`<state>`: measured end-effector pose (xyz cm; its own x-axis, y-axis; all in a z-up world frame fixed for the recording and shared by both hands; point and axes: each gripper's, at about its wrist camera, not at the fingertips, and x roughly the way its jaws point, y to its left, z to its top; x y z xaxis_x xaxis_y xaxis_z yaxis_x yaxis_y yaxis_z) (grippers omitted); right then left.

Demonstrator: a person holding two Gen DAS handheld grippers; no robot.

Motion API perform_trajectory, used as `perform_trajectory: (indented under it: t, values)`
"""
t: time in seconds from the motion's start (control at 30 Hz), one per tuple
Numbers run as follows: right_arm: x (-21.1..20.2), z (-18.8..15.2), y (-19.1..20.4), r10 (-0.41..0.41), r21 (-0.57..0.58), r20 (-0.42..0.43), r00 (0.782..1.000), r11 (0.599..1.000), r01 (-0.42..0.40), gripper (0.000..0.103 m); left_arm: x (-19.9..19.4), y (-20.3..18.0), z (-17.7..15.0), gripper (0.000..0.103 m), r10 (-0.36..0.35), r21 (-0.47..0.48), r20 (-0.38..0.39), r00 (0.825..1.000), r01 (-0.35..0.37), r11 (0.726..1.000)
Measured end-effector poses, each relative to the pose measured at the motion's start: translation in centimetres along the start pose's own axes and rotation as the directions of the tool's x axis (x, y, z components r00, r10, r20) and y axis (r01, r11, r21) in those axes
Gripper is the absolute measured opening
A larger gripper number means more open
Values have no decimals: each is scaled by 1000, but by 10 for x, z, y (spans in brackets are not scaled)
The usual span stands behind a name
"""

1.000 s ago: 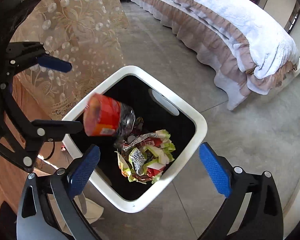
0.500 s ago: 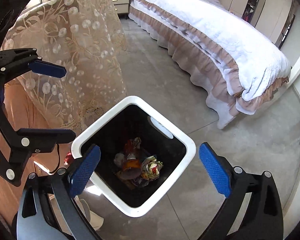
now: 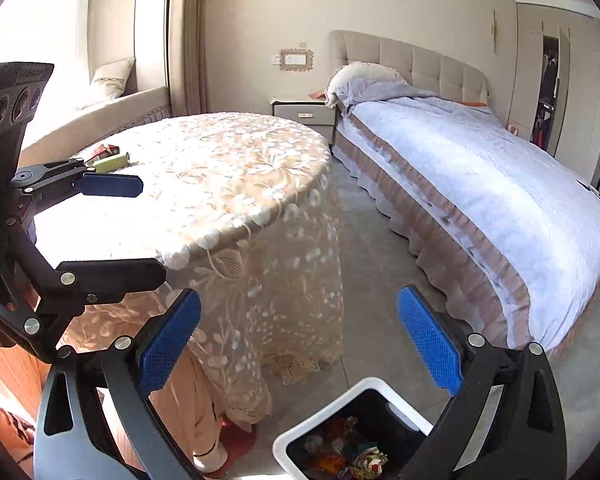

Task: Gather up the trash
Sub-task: 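Move both tools back over the table toward the cigarette pack and green tube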

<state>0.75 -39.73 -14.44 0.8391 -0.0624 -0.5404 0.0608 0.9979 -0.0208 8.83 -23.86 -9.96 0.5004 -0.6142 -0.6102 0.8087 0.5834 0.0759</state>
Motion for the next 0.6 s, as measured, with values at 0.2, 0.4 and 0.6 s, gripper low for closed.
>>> perform_trajectory:
  t: [0.2, 0.4, 0.6]
  values:
    - [32, 57, 61, 125, -88, 94, 988, 989, -117, 98, -36, 74, -7, 98, 146, -99, 23, 989, -143, 985]
    - [75, 106, 127, 247, -231, 106, 963, 948, -218, 98, -61, 142, -22, 98, 242, -141, 15, 970, -237, 961]
    - [114, 143, 182, 324, -351, 75, 943, 894, -279, 98, -71, 208, -38, 98, 317, -195, -22, 948, -315, 929]
